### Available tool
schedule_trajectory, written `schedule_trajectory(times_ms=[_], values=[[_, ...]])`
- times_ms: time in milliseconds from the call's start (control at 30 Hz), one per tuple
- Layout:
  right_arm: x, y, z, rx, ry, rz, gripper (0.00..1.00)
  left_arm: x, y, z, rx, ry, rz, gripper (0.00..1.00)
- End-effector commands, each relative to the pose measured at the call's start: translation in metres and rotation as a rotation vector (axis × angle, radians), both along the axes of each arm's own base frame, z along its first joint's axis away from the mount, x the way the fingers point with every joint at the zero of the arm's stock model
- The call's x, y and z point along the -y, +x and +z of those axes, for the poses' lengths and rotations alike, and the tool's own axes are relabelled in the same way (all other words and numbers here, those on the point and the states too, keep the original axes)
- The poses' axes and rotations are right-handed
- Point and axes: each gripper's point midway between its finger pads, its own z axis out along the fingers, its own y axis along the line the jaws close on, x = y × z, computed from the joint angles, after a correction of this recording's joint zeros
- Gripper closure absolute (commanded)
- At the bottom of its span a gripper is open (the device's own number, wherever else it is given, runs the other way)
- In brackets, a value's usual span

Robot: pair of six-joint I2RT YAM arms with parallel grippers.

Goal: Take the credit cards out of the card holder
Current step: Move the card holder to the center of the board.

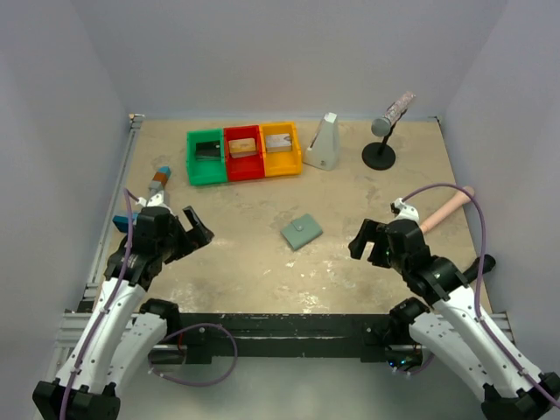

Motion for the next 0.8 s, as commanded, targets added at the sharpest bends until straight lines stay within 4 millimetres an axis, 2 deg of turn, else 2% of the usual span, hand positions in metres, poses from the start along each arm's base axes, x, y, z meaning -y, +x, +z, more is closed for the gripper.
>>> schedule_trajectory(times_ms=[0,200,433,533,633,767], values=[[-0.011,-0.001,0.018,0.052,0.048,0.060,0.01,0.007,-0.005,0.005,0.012,-0.018,-0.034,0.00],[0.008,-0.005,0.025,0.032,-0.088,0.052,0.01,0.017,-0.007,0.000,0.028,-0.032,-0.087,0.00],[0.014,0.002,0.035,0.023,-0.291,0.087,0.01,0.034,-0.010,0.004,0.063,-0.024,-0.180,0.02],[0.003,0.008,0.036,0.019,-0.347,0.126,0.01,0.039,-0.014,-0.001,0.040,-0.002,-0.205,0.02],[-0.019,0.013,0.033,0.019,-0.263,0.153,0.01,0.050,-0.018,-0.008,0.009,0.023,-0.239,0.01],[-0.039,0.030,0.021,0.043,-0.159,0.091,0.01,0.076,-0.016,-0.009,0.001,0.039,-0.295,0.04]])
